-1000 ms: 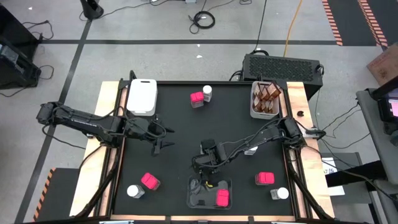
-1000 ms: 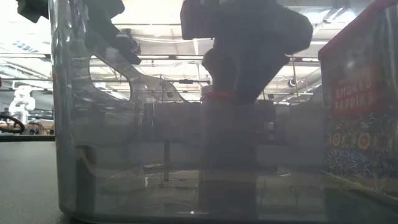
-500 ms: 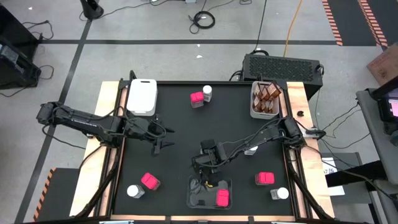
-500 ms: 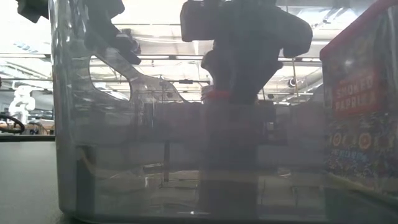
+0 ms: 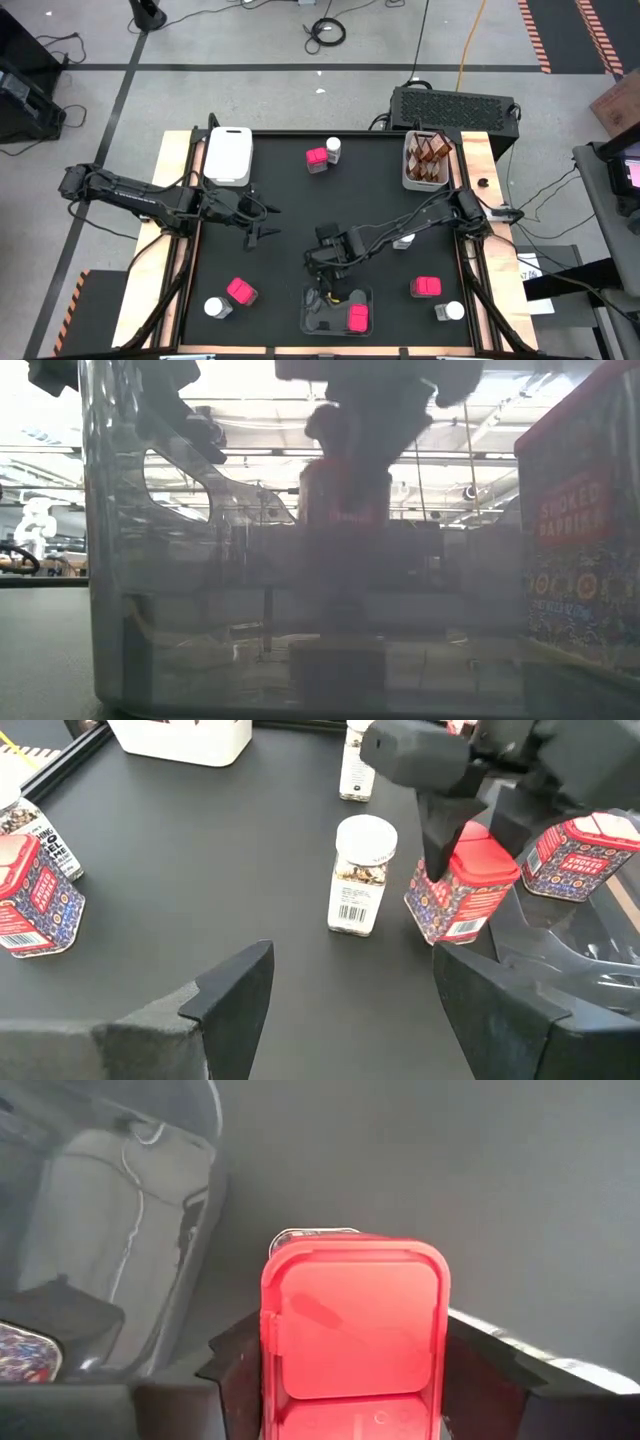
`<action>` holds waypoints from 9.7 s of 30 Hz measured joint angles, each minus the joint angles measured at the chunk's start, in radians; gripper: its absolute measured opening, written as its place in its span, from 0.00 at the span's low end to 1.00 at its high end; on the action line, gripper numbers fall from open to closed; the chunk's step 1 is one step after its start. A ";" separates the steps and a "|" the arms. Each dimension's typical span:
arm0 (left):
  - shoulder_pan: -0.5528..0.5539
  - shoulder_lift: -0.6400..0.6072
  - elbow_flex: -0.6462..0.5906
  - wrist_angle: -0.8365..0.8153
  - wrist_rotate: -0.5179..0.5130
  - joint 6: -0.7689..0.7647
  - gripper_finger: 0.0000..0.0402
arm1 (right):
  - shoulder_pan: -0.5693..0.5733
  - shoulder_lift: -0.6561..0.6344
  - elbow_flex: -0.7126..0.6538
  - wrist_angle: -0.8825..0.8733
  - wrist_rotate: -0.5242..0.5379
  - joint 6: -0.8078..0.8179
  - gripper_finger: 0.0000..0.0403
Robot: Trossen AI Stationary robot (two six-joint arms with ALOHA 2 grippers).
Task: Sort spices by type
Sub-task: Put the red seasoning can into the black bin
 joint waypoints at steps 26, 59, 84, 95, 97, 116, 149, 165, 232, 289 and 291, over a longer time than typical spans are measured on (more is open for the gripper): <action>0.000 0.000 0.000 -0.001 0.011 -0.001 0.69 | 0.101 0.000 0.297 -0.173 -0.057 -0.371 0.53; 0.000 0.000 0.000 0.003 0.015 -0.001 0.69 | 0.219 0.140 0.297 -0.115 -0.161 -0.881 0.55; 0.000 0.000 0.000 0.004 0.015 0.002 0.69 | 0.233 0.192 0.297 -0.128 -0.160 -0.846 0.59; 0.000 0.000 0.000 0.004 0.015 0.005 0.69 | 0.236 0.189 0.296 -0.132 -0.117 -0.856 0.68; 0.000 0.000 0.000 0.004 0.015 0.006 0.69 | 0.238 0.183 0.296 -0.144 -0.088 -0.865 0.68; 0.000 0.000 0.000 0.004 0.015 0.007 0.69 | 0.270 0.167 0.431 -0.229 0.011 -0.846 0.68; 0.000 0.000 0.000 0.004 0.023 0.003 0.69 | 0.187 0.181 0.252 0.083 -0.130 -0.915 0.00; 0.000 0.000 0.000 0.003 0.023 0.002 0.69 | 0.187 0.182 0.242 0.006 -0.186 -0.867 0.00; 0.000 0.000 0.000 0.001 0.030 0.024 0.69 | 0.259 -0.728 -0.656 -0.228 -0.261 0.780 0.49; 0.000 0.000 0.000 0.011 0.030 0.050 0.69 | 0.421 -0.395 -0.656 -0.221 -0.292 0.679 0.55; 0.000 0.000 0.000 0.011 0.030 0.050 0.69 | 0.421 -0.395 -0.656 -0.221 -0.293 0.665 0.51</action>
